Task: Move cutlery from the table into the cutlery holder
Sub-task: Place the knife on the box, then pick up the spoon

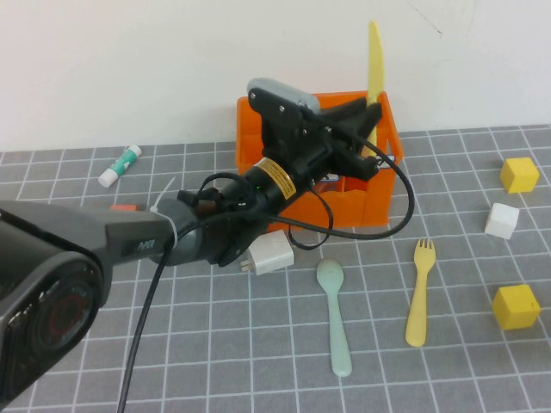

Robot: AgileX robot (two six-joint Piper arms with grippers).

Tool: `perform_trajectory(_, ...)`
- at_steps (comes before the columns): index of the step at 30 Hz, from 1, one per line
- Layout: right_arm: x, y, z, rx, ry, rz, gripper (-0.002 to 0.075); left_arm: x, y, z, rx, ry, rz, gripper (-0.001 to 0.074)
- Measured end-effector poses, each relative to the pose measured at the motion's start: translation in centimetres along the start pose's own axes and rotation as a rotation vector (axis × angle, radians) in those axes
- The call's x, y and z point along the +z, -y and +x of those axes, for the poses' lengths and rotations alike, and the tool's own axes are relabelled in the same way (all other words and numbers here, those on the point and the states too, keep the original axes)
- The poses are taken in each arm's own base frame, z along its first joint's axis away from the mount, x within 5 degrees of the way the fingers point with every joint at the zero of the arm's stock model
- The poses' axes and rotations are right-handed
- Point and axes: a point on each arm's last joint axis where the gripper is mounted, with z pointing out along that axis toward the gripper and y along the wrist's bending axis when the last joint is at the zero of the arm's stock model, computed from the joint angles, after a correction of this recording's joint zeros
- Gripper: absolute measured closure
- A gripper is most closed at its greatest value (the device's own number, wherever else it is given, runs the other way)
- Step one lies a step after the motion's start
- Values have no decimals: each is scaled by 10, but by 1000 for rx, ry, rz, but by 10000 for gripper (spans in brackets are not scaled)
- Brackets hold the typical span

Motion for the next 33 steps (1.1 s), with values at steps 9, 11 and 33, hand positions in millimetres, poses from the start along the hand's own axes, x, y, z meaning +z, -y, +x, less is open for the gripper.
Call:
perform_trajectory(9, 0, 0, 0, -10, 0, 0, 729, 0, 3, -5, 15, 33, 29, 316)
perform_trajectory(11, 0, 0, 0, -14, 0, 0, 729, 0, 7, -21, 39, 56, 46, 347)
perform_trajectory(33, 0, -8, 5, -98, -46, -88, 729, -126, 21, -229, 127, -416, -824, 730)
